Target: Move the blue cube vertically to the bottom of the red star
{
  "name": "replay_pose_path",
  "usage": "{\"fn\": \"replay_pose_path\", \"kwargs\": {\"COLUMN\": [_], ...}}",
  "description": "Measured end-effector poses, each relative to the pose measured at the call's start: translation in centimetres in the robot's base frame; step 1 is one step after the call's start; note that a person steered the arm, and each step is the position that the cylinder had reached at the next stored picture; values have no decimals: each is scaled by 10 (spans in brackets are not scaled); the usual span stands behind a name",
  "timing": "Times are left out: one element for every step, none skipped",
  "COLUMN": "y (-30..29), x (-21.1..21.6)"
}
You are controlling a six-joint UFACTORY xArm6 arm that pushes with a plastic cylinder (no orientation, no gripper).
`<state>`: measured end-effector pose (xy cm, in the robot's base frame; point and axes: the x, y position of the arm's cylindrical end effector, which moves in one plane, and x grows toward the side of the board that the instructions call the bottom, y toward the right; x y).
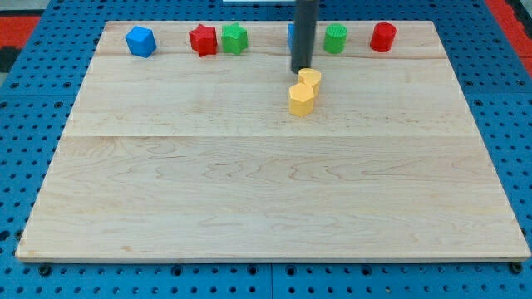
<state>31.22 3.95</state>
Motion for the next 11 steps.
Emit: {"fn": "replay_pose_path", "kwargs": {"y": [-61,-164,-249,-265,-307,-267,-226,-172,-164,-205,-235], "x": [-12,-12,-14,-65,-85,-121,-111,-54,-33,-83,-105]}}
